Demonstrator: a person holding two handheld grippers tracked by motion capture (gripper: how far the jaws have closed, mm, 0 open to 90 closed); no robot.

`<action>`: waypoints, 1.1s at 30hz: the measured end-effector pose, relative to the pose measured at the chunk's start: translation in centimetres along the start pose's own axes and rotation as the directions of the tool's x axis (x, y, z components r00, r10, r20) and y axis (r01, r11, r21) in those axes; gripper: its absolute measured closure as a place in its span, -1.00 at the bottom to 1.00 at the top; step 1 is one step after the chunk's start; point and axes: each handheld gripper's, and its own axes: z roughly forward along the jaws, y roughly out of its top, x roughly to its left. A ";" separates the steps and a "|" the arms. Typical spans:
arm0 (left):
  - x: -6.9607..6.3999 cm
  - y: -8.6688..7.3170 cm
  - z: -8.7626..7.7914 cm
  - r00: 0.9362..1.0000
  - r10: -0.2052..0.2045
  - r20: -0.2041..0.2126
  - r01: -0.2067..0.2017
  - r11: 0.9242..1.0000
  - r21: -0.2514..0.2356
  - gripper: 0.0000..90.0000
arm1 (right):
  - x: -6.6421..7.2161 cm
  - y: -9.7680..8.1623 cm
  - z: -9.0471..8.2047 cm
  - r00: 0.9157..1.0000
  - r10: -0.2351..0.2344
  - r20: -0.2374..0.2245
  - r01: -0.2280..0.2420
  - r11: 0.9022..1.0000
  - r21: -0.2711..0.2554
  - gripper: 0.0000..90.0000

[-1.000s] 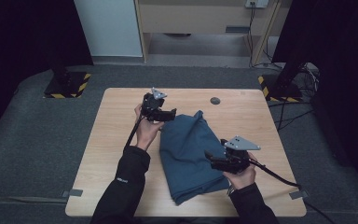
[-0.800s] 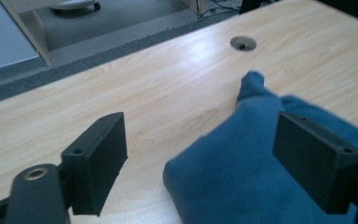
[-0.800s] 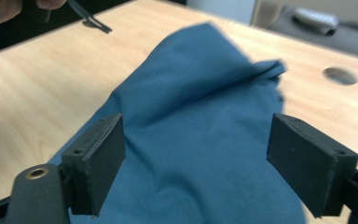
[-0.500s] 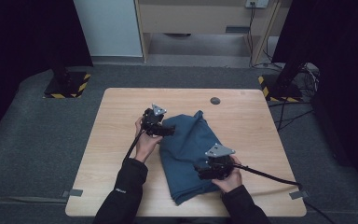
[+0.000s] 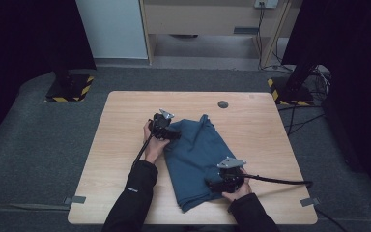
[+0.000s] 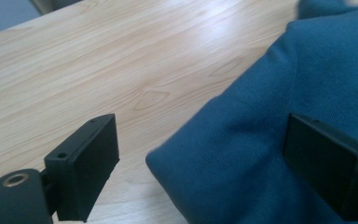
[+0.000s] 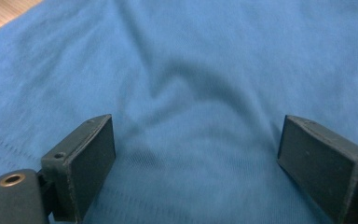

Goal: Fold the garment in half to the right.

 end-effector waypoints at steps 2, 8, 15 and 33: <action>0.3 -0.1 0.8 1.000 -0.007 -0.013 0.007 1.000 0.023 -0.80 | 0.4 -0.6 -0.4 1.000 -0.008 0.014 0.008 1.000 -0.011 -0.75; 0.7 0.1 2.0 0.999 -0.047 0.005 0.047 0.997 0.065 -0.86 | 1.3 -1.4 -1.3 0.999 0.005 0.033 -0.004 1.000 -0.008 -0.75; 2.3 -0.4 -1.2 0.996 -0.087 0.037 0.087 0.996 0.002 -0.75 | 1.3 -0.1 -2.8 1.000 0.011 -0.008 -0.011 0.995 -0.103 -0.78; 3.1 -1.6 1.4 0.998 -0.063 -0.010 0.063 0.998 0.011 -0.83 | 4.1 0.1 0.5 0.996 -0.086 -0.017 0.086 0.996 -0.029 -0.78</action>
